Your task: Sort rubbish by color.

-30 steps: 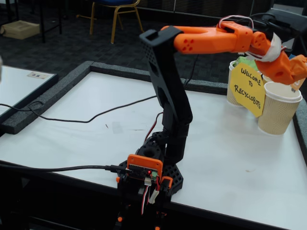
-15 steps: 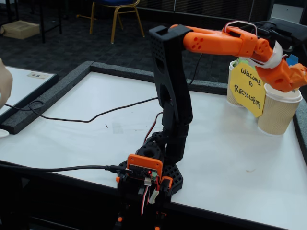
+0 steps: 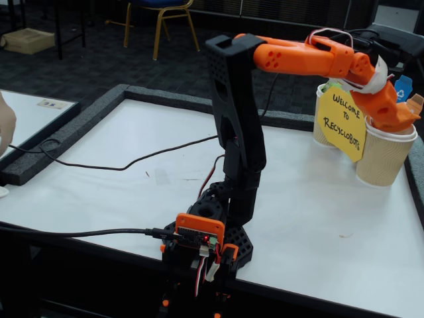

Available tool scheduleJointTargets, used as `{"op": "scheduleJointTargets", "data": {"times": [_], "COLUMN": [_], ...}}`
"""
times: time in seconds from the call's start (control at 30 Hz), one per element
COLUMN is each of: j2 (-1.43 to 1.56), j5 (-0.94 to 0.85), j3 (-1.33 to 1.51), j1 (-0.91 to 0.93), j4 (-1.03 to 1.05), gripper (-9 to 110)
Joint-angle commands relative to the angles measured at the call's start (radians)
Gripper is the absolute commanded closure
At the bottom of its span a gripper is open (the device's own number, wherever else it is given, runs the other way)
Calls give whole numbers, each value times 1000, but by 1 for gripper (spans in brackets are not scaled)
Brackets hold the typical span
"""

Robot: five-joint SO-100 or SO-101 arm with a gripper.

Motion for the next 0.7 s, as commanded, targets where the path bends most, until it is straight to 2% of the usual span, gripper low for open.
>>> {"op": "scheduleJointTargets", "data": {"times": [0.0, 0.13, 0.33, 0.67], "j2": [26, 48, 181, 479], "j5": [9, 9, 18, 18], "j3": [-120, -129, -95, 69], "j1": [-20, -20, -20, -21], "j4": [-5, 31, 173, 270], "gripper": [84, 101, 101, 101]}}
